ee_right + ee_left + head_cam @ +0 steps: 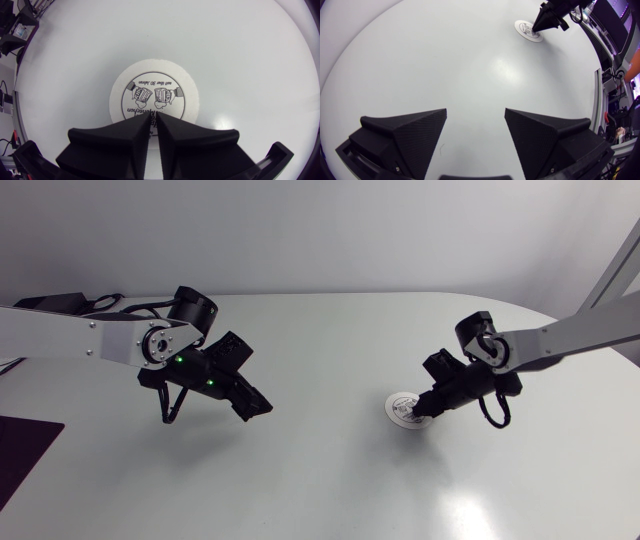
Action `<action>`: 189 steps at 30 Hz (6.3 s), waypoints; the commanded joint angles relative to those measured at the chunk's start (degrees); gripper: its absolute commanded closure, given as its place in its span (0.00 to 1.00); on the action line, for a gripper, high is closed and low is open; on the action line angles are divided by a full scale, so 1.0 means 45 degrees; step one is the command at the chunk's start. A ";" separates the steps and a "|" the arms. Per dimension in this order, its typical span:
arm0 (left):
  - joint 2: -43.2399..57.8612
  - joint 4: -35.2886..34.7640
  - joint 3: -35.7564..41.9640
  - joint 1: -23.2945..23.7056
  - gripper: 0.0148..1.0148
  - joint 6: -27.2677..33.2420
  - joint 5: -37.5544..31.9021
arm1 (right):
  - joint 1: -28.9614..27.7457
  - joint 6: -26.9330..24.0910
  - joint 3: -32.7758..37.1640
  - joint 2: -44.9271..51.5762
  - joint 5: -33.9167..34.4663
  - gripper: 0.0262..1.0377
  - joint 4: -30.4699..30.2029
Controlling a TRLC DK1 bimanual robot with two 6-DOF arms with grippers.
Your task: Turn the coaster over.
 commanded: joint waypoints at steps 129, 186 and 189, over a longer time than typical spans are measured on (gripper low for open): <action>0.7392 -0.5536 0.5887 -0.2449 0.67 0.0487 0.2566 | 0.4889 0.1976 0.4556 0.2704 -0.4961 0.75 -0.5451; 0.7861 -0.6767 0.7801 -0.2605 0.67 0.0526 0.2488 | 0.4205 0.1331 0.2662 0.0653 -0.1035 0.27 -0.4298; 0.7842 -0.6923 0.7665 -0.2547 0.67 0.0565 0.2488 | 0.3873 0.1351 0.2681 0.0712 -0.1387 0.27 -0.4318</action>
